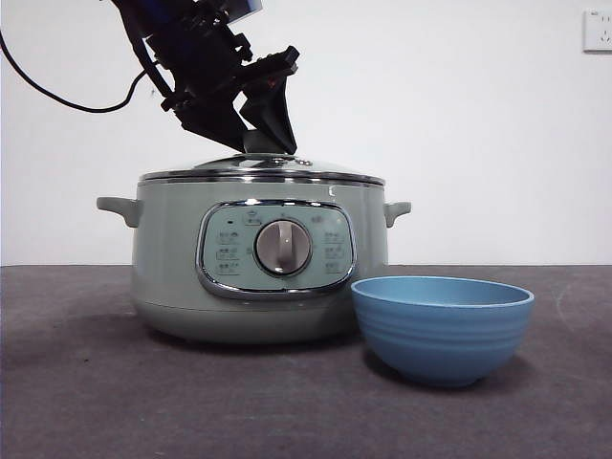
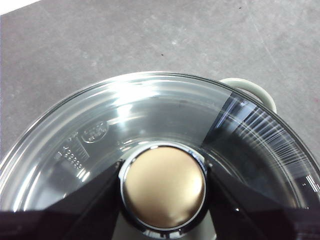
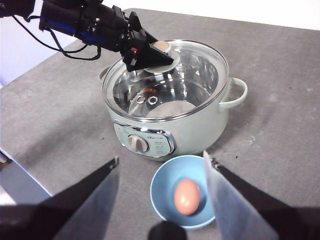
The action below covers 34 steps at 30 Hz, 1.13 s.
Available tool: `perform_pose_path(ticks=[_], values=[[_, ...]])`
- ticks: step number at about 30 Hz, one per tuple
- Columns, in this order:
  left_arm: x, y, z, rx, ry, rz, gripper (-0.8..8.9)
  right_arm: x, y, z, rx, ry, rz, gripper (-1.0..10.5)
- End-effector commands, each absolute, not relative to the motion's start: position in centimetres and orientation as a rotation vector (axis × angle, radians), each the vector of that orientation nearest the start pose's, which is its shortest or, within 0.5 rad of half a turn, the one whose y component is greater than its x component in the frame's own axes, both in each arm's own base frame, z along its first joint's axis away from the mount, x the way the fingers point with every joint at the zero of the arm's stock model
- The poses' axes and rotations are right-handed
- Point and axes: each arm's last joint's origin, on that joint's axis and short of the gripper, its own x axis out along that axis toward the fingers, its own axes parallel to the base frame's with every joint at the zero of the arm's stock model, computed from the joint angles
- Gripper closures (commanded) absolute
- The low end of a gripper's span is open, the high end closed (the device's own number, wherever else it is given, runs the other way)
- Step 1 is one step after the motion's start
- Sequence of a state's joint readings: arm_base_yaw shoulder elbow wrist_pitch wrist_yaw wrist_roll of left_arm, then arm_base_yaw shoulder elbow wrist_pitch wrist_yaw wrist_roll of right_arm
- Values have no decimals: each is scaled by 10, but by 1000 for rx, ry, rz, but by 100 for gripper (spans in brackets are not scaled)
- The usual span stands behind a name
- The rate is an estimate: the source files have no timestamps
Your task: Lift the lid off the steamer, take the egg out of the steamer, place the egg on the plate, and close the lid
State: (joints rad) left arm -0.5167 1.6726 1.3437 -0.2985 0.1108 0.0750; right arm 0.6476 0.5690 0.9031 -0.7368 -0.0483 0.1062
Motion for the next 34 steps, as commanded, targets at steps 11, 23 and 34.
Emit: perform_pose_path(ticks=[11, 23, 34], values=[[324, -192, 280, 215, 655, -634, 219, 77, 60, 345, -12, 426, 661, 663], [287, -171, 333, 198, 573, -637, 220, 78, 61, 345, -13, 430, 662, 663], [187, -117, 397, 131, 602, -730, 220, 76, 60, 341, -26, 476, 662, 663]])
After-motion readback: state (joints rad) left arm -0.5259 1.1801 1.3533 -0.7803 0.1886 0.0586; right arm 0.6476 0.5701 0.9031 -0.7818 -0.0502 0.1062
